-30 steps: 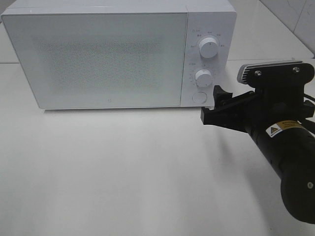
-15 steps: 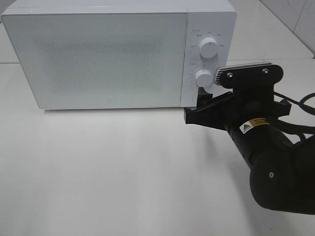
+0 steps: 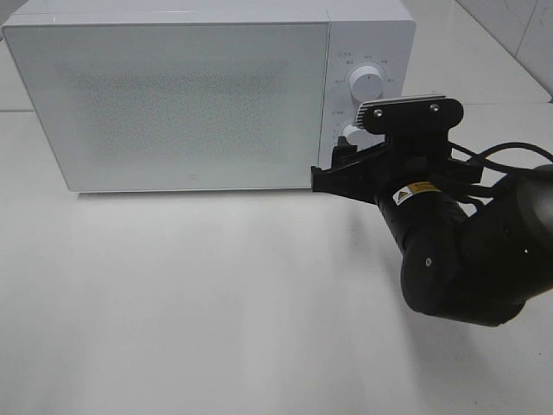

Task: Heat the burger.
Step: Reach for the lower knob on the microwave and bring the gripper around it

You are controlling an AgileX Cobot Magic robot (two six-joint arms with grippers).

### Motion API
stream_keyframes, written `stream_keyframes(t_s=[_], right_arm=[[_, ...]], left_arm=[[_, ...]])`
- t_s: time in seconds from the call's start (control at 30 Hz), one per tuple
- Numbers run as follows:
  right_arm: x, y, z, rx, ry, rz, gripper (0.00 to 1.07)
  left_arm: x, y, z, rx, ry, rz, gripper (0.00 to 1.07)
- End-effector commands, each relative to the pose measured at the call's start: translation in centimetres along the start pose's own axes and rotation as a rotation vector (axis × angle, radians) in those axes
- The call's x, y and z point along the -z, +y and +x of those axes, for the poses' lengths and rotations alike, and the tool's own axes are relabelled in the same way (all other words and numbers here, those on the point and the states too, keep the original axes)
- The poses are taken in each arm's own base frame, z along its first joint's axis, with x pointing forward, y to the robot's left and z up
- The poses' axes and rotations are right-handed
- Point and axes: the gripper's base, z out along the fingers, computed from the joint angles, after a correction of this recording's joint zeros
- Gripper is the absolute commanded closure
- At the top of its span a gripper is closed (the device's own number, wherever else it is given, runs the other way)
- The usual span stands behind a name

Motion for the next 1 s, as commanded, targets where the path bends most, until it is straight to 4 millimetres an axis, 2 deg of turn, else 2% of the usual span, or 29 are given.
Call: stream_keyframes(t_s=[0.03, 0.5, 0.63, 1.0], right_arm=[[-0.5, 0.0, -0.5, -0.014, -0.017, 0.0, 0.35], [-2.2, -1.5, -0.7, -0.04, -0.039, 0.02, 0.35], [-3.2, -1.1, 0.2, -0.027, -0.027, 0.024, 0.35], [-5.1, 0.2, 0.9, -0.023, -0.033, 0.012, 0.35]], left_arm=[[0.2, -0.1, 0.2, 0.005, -0.017, 0.0, 0.09], [0.2, -0.1, 0.2, 0.005, -0.017, 0.0, 0.09], [0.2, -0.1, 0.2, 0.004, -0.017, -0.001, 0.09], [0.2, -0.1, 0.2, 0.004, -0.017, -0.001, 0.09]])
